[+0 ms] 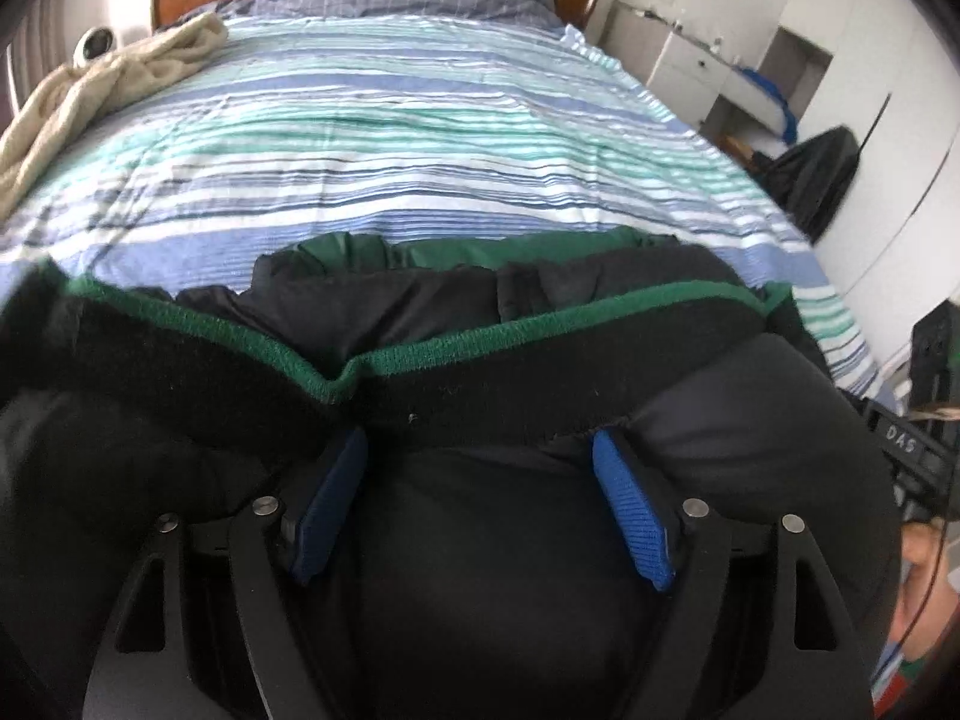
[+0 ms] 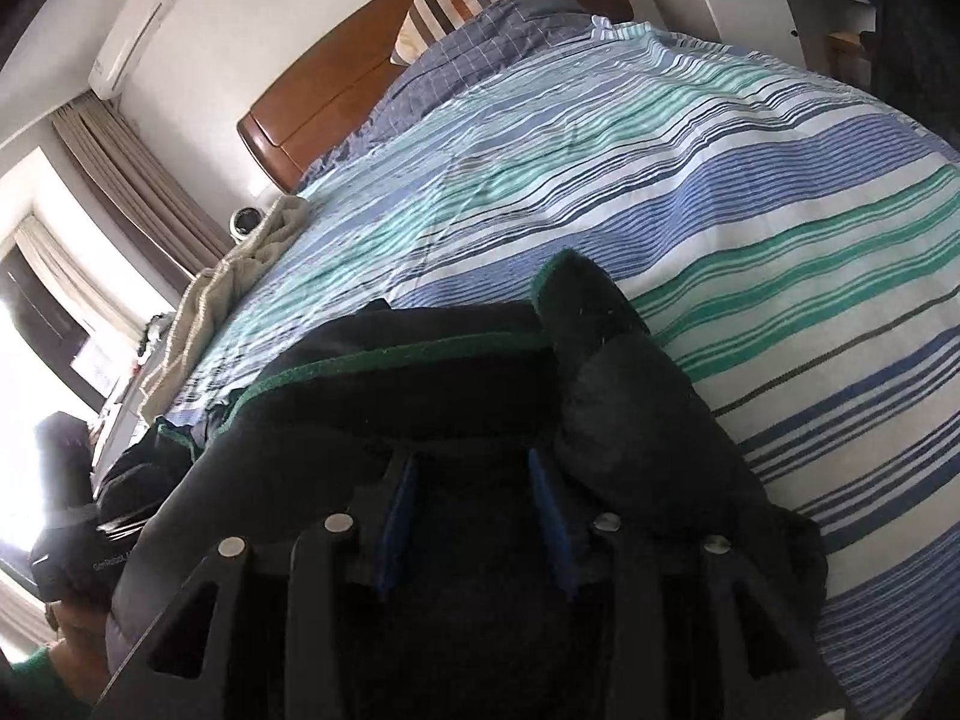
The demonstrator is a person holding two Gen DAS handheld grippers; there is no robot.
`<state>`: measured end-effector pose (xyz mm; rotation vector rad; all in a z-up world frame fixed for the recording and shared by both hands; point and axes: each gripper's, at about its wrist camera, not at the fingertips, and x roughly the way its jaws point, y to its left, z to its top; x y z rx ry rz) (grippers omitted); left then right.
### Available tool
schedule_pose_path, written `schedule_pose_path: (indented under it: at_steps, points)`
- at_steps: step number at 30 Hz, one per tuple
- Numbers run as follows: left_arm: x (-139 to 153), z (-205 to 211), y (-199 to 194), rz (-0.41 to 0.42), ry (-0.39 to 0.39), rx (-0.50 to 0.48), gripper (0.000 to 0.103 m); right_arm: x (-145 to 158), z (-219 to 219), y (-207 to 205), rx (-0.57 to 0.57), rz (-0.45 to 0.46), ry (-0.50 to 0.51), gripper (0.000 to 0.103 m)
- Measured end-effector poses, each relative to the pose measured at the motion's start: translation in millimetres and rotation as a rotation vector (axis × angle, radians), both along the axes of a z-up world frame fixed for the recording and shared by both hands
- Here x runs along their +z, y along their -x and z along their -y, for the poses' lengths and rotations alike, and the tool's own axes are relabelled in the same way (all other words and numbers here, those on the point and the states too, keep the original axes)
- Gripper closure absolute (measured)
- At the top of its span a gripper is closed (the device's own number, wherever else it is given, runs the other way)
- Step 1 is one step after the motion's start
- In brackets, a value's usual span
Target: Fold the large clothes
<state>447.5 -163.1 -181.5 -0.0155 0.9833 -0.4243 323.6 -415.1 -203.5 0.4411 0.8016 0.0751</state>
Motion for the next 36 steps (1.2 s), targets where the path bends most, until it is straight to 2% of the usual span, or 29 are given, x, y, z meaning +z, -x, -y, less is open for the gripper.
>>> schedule_pose_path:
  at_steps: [3, 6, 8, 10, 12, 15, 18, 21, 24, 26, 30, 33, 36]
  points:
    - [17.3, 4.8, 14.6, -0.016, -0.07, -0.017, 0.026, 0.8, 0.4, 1.6, 0.005, 0.004, 0.002, 0.066]
    - [39.6, -1.5, 48.6, -0.001, -0.05, -0.092, 0.026, 1.3, 1.3, 3.0, 0.003, 0.01, 0.0, 0.066]
    - [35.0, -6.2, 59.1, 0.011, -0.073, -0.103, 0.025, 1.7, 2.2, 3.5, 0.004, 0.011, -0.005, 0.066]
    - [16.4, -15.2, 55.4, -0.042, -0.027, -0.076, 0.025, 2.9, 1.3, 3.6, 0.006, 0.008, 0.0, 0.066]
    - [7.7, -14.3, 50.7, -0.046, -0.012, -0.069, 0.024, 4.4, -1.2, 4.6, 0.003, -0.004, 0.015, 0.066]
    - [1.0, -7.9, 47.3, -0.039, -0.05, -0.073, 0.024, 9.9, -4.9, 4.7, 0.005, -0.043, 0.044, 0.065]
    - [5.9, -6.9, 52.1, -0.039, -0.08, -0.063, 0.023, 28.7, -12.5, 18.6, 0.003, -0.062, 0.103, 0.064]
    - [24.8, -9.0, 70.1, -0.04, -0.092, -0.081, 0.028, 55.1, -17.7, 62.7, 0.043, 0.002, 0.055, 0.061]
    - [37.5, -13.8, 102.4, 0.019, -0.106, -0.144, 0.028, 70.3, -30.2, 110.8, 0.111, 0.056, 0.09, 0.061]
    - [33.8, -18.1, 111.7, 0.022, -0.097, -0.145, 0.028, 69.9, -37.2, 139.6, 0.131, 0.066, 0.108, 0.061]
    - [12.2, -22.7, 106.0, -0.001, -0.057, -0.111, 0.027, 57.9, -47.0, 183.4, 0.115, 0.062, 0.091, 0.061]
    - [-1.6, -18.9, 104.7, 0.027, -0.072, -0.118, 0.027, 52.0, -56.9, 211.7, 0.105, 0.071, 0.079, 0.061]
    - [-1.9, -20.8, 106.0, 0.028, -0.071, -0.116, 0.027, 47.5, -65.6, 235.5, 0.105, 0.076, 0.067, 0.061]
